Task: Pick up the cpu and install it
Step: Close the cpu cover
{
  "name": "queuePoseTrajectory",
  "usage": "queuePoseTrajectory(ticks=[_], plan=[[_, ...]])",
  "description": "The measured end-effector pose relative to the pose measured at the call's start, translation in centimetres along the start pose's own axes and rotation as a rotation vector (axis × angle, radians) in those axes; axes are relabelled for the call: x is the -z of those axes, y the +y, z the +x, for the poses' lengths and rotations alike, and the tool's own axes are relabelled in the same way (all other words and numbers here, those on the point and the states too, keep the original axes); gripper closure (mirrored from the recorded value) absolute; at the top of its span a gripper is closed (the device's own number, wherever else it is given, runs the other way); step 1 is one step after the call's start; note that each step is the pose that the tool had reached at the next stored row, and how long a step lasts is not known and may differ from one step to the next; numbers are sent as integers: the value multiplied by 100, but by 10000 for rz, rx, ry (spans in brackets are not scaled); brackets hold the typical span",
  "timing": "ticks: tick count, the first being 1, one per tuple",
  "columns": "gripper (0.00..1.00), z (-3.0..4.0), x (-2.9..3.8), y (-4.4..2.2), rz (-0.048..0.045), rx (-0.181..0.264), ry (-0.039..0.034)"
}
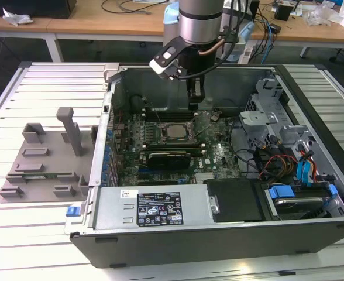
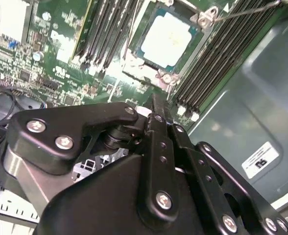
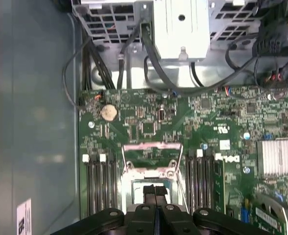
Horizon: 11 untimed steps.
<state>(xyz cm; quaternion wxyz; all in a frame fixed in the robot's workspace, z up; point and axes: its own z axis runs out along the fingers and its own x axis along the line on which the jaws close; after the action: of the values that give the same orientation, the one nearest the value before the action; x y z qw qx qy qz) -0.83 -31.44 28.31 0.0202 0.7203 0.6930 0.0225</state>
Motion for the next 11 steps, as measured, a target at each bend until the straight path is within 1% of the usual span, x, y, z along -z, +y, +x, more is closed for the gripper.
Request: queuePoseTrajectory(ticks=[1,4,6,7,8,11], plan=[[89,1,-3,42,0,-2,1],[89,6,-12,203,0,0,-1],[89,7,-18,278,-1,-2,2],[89,8,-23,372,0,-2,0],[89,8,-25,412,0,-2,-1],[89,9,-31,503,0,-2,0]])
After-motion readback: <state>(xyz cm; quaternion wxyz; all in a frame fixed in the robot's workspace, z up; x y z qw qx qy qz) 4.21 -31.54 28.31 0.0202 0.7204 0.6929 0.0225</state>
